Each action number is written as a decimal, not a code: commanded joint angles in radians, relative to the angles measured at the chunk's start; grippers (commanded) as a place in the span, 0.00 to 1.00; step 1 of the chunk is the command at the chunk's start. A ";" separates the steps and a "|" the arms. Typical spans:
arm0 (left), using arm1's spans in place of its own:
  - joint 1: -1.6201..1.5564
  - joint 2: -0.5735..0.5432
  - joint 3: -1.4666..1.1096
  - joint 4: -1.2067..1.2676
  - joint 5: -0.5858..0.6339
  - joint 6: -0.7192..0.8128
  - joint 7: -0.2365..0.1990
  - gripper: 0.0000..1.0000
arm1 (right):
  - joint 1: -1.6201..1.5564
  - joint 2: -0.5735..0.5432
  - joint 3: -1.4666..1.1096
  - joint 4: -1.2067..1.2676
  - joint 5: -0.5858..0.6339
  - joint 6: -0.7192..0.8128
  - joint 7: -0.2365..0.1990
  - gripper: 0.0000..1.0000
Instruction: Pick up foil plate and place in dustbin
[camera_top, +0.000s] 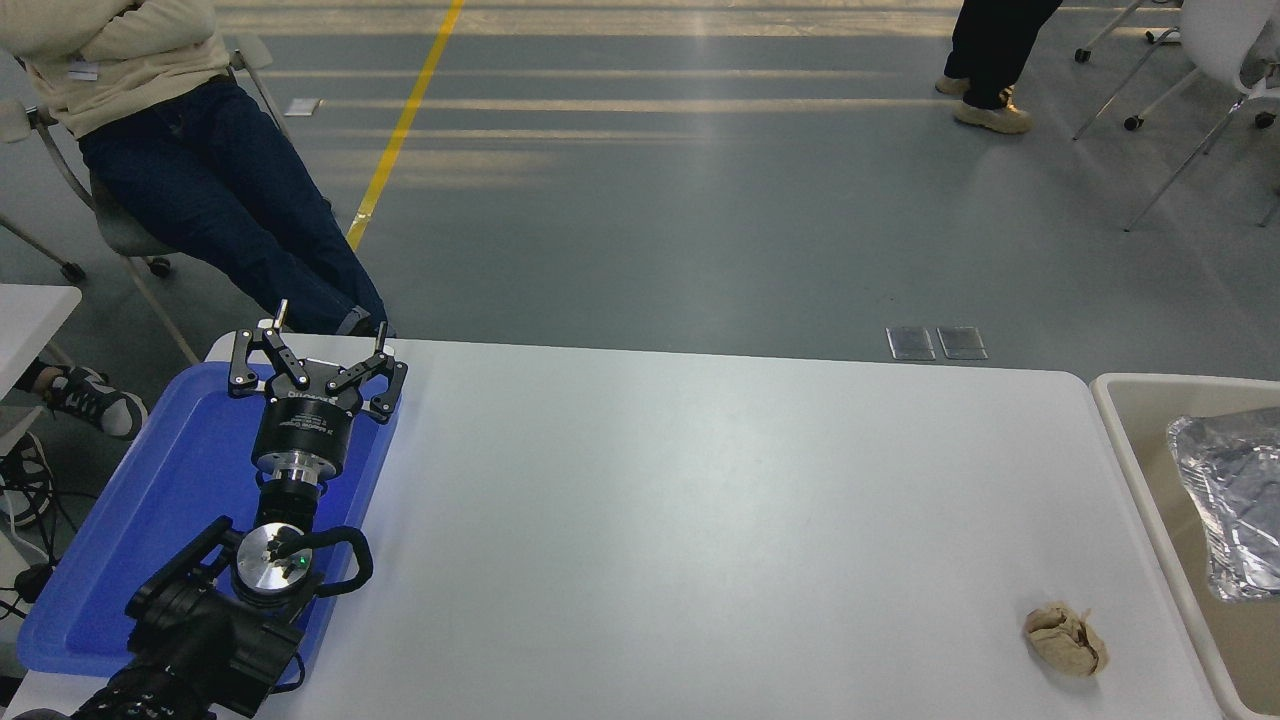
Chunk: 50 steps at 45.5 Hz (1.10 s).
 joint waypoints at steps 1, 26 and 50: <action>0.000 0.000 0.000 0.000 0.001 0.000 0.000 1.00 | -0.002 0.001 0.005 0.000 0.001 -0.001 0.001 0.07; 0.000 0.000 0.000 0.000 0.001 0.000 0.001 1.00 | 0.053 0.013 0.040 0.010 0.012 0.016 0.014 1.00; 0.000 0.000 0.000 0.000 0.001 0.000 0.000 1.00 | 0.499 -0.029 0.023 0.416 0.000 0.093 0.037 1.00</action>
